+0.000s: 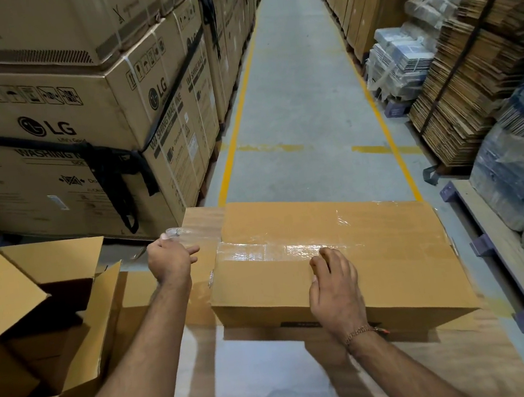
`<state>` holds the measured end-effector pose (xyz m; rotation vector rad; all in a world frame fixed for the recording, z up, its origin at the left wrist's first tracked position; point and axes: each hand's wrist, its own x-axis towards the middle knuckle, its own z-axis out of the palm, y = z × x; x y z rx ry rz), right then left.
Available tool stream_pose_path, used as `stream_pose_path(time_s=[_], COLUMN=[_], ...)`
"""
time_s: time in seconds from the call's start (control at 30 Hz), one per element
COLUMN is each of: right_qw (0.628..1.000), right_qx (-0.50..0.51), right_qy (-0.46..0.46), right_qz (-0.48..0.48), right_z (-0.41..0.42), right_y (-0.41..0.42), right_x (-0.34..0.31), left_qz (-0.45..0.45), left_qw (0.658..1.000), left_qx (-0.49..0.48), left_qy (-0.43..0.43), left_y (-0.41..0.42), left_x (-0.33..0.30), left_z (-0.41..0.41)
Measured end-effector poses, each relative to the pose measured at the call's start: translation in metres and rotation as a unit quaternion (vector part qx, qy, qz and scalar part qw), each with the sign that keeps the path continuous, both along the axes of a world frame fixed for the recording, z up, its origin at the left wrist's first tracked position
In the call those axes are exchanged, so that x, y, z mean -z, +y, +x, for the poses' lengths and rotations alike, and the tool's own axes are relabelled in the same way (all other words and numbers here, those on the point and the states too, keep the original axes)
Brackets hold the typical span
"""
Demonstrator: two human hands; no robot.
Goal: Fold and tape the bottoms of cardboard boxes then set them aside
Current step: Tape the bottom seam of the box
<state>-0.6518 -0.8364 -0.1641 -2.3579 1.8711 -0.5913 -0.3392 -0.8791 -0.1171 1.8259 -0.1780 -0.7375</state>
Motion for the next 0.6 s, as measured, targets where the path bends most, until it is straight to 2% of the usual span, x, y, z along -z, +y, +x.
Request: stream_pose_path(time_s=[0.13, 0.3, 0.6], right_qw=[1.0, 1.0, 1.0], right_qx=[0.004, 0.001, 0.0], right_qy=[0.001, -0.002, -0.006], right_qz=[0.004, 0.0, -0.004], right_z=[0.0, 0.0, 0.002], right_y=[-0.001, 0.0, 0.003], right_x=[0.001, 0.001, 0.001], left_qz=[0.001, -0.003, -0.011], left_qw=[1.0, 1.0, 0.997], left_qx=[-0.005, -0.004, -0.032], left_qy=[-0.022, -0.011, 0.073], left_y=[0.003, 0.006, 0.008], left_x=[0.0, 0.003, 0.007], left_z=[0.006, 0.01, 0.022])
